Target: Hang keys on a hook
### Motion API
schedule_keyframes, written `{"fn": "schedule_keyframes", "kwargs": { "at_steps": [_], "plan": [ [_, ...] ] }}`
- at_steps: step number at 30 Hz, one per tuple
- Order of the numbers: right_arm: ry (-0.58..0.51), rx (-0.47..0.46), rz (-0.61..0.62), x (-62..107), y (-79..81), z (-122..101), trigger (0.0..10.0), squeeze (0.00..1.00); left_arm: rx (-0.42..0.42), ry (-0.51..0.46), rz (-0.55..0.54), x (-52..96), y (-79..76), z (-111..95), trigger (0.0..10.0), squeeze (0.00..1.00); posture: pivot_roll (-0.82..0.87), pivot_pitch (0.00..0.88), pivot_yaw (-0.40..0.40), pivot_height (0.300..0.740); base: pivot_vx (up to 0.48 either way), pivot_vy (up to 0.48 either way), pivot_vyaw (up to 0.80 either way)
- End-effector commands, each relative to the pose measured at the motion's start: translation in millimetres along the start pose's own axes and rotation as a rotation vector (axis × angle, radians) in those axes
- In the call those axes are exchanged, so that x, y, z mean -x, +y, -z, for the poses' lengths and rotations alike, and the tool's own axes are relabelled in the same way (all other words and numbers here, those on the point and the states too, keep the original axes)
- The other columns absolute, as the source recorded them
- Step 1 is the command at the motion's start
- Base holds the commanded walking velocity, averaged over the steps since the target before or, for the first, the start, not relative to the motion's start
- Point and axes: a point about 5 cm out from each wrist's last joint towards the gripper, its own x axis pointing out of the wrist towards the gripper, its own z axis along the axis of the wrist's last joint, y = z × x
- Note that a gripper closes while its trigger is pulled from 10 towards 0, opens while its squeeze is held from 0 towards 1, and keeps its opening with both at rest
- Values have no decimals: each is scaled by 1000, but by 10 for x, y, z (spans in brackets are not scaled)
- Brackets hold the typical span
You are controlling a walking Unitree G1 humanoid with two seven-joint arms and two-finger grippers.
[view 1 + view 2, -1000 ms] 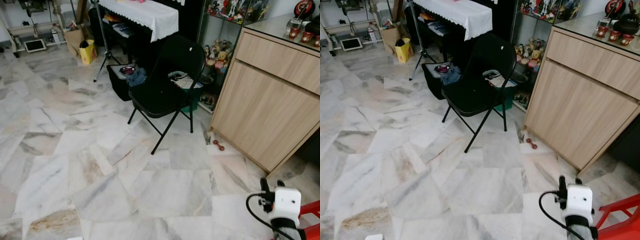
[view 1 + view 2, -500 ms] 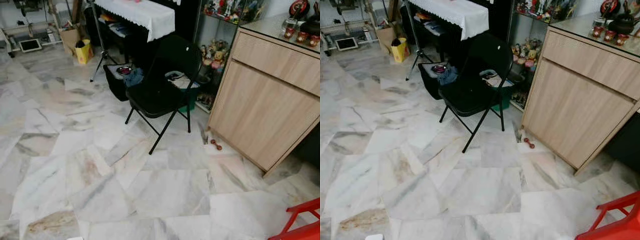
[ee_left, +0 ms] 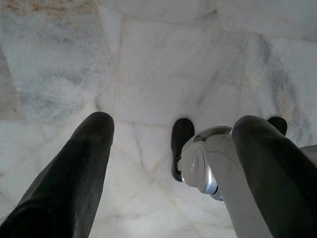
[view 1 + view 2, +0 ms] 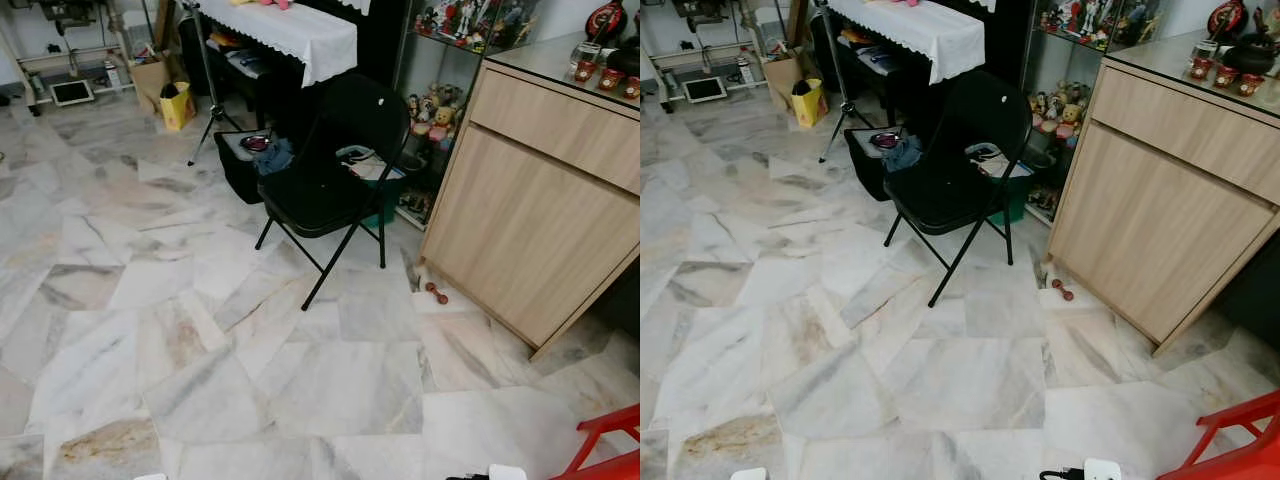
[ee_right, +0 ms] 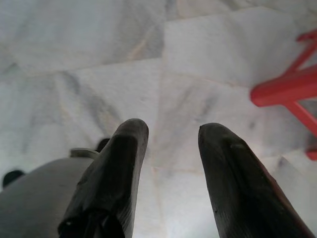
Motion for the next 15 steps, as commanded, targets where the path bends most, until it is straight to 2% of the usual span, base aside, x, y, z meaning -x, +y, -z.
{"fn": "schedule_keyframes", "kwargs": {
  "at_steps": [1, 7, 12, 15],
  "plan": [
    [23, -10, 2, 0, 30, 34, 10000, 0, -34, 25, 7, 1, -4, 25, 10000, 0, 166, 0, -32, 740, 0, 0, 0],
    [49, -62, -16, -4, 228, 88, 10000, 0, -71, 17, -9, 4, 105, -37, 10000, 0, 157, 0, 47, 740, 0, 0, 0],
    [79, -108, -8, 11, 232, 153, 10000, 0, -76, 19, -26, 14, 181, -49, 10000, 0, 135, 0, 63, 740, 0, 0, 0],
    [83, -93, -19, 15, 199, 161, 10000, 0, -73, 18, -31, 21, 210, -47, 10000, 0, 127, 0, 55, 740, 0, 0, 0]
  ]
}}
